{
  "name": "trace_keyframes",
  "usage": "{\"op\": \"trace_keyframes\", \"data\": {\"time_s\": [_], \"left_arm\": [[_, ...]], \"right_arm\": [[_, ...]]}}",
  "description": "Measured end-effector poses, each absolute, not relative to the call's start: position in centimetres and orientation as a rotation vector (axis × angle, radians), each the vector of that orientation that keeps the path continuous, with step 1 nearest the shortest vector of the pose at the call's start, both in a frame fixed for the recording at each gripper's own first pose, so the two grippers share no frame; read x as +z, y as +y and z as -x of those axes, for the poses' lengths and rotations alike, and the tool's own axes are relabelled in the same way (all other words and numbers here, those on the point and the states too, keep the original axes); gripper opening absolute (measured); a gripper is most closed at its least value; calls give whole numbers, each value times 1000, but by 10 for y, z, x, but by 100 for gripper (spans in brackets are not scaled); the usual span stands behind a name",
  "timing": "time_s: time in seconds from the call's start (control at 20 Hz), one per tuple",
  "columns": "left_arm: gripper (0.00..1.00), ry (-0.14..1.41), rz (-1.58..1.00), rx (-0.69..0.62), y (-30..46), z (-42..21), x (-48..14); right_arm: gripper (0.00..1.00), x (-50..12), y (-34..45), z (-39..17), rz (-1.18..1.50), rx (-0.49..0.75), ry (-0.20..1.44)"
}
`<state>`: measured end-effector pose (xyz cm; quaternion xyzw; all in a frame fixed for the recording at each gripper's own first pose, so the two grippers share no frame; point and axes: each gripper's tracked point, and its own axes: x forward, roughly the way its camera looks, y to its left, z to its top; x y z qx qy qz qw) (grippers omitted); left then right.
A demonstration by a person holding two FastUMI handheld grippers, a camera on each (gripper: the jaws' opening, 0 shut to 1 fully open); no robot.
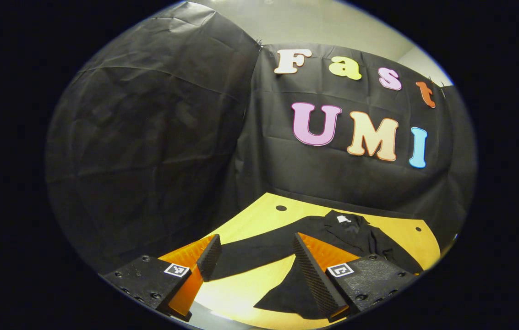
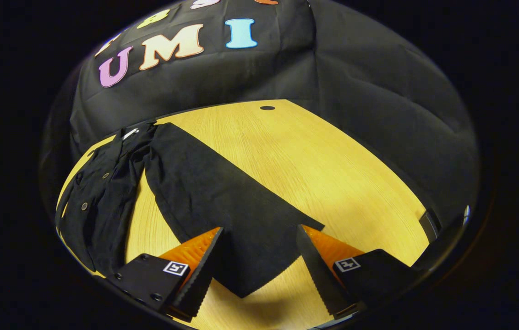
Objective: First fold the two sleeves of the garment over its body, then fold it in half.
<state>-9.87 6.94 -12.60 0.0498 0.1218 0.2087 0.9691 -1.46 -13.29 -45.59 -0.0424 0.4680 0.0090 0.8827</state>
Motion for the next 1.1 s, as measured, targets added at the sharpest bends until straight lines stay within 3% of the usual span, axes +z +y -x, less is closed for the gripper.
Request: {"op": "trace_keyframes", "data": {"time_s": [0.15, 0.2, 0.25, 0.3, 0.5, 0.7, 1.1], "left_arm": [[92, 254, -94, 413, 66, 94, -130], [92, 258, -87, 409, 65, 92, -131], [93, 259, -81, 405, 64, 91, -132], [93, 258, -75, 402, 63, 89, -133], [93, 265, -59, 377, 56, 81, -138], [92, 272, -41, 355, 52, 75, -143], [92, 315, -28, 340, 64, 71, -157]], "right_arm": [[94, -455, -132, 17, 89, 32, 993], [85, -455, -133, 18, 92, 34, 997], [70, -455, -131, 18, 90, 40, 1001], [69, -456, -126, 19, 87, 53, 1008], [10, -457, -120, 20, 74, 61, 1038], [2, -455, -118, 19, 81, 35, 1059], [2, -405, -89, -24, 82, 54, 949]]}}
